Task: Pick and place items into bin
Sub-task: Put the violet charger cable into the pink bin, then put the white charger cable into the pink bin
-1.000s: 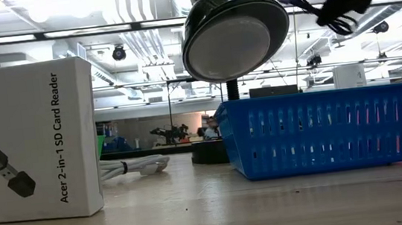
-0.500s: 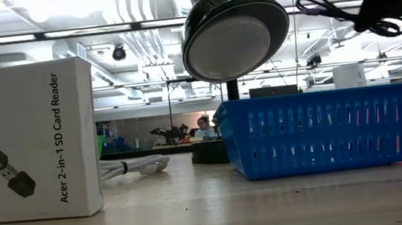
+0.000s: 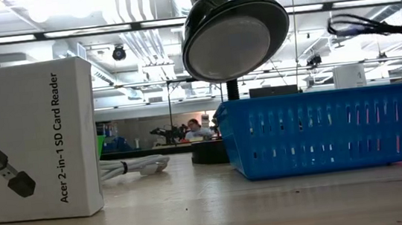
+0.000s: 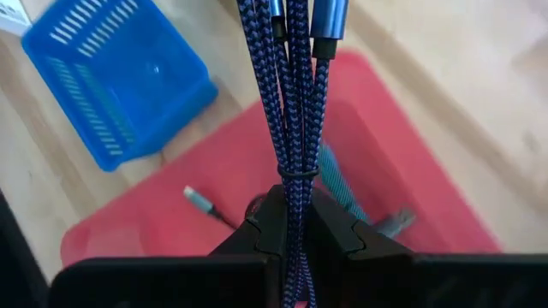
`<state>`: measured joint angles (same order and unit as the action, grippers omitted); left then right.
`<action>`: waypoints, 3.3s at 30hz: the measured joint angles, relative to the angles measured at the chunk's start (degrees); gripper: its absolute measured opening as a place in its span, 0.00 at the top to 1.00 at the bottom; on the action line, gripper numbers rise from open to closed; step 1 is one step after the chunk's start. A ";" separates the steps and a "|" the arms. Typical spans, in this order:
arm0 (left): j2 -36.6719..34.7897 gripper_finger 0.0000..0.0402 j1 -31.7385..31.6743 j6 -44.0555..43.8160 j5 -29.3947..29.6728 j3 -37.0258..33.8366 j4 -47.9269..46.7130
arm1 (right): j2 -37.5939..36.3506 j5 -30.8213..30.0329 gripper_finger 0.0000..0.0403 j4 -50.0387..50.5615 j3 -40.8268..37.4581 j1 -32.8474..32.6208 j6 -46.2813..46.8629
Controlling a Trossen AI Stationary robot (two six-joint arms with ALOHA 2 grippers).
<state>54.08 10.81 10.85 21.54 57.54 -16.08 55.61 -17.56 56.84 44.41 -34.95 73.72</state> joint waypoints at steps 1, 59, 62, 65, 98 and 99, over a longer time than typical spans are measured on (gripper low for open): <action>0.00 0.62 -0.01 0.00 0.00 0.00 0.00 | 0.00 0.98 0.96 0.00 -0.26 -0.20 1.22; 0.09 0.62 -0.06 2.08 0.46 0.02 -1.46 | 17.59 17.36 0.79 -3.50 -4.12 -5.77 20.30; 0.11 0.62 -0.20 2.08 0.46 0.02 -1.46 | 17.57 16.64 0.77 -3.50 -4.12 -5.78 18.24; 0.11 0.62 -0.22 2.05 0.60 -0.22 -1.37 | 17.57 11.46 0.76 -3.65 -4.12 -5.80 14.43; 0.13 0.62 -0.31 1.29 6.67 -4.33 2.53 | 16.00 -47.45 0.83 -17.33 -6.33 -9.52 -21.48; 0.13 0.62 -0.31 1.29 6.96 -4.33 2.55 | 16.00 -45.02 0.83 -18.43 -6.33 -9.54 -22.86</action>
<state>54.22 10.50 12.14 28.50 53.21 -13.53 71.61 -62.58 38.41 38.09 -44.49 50.86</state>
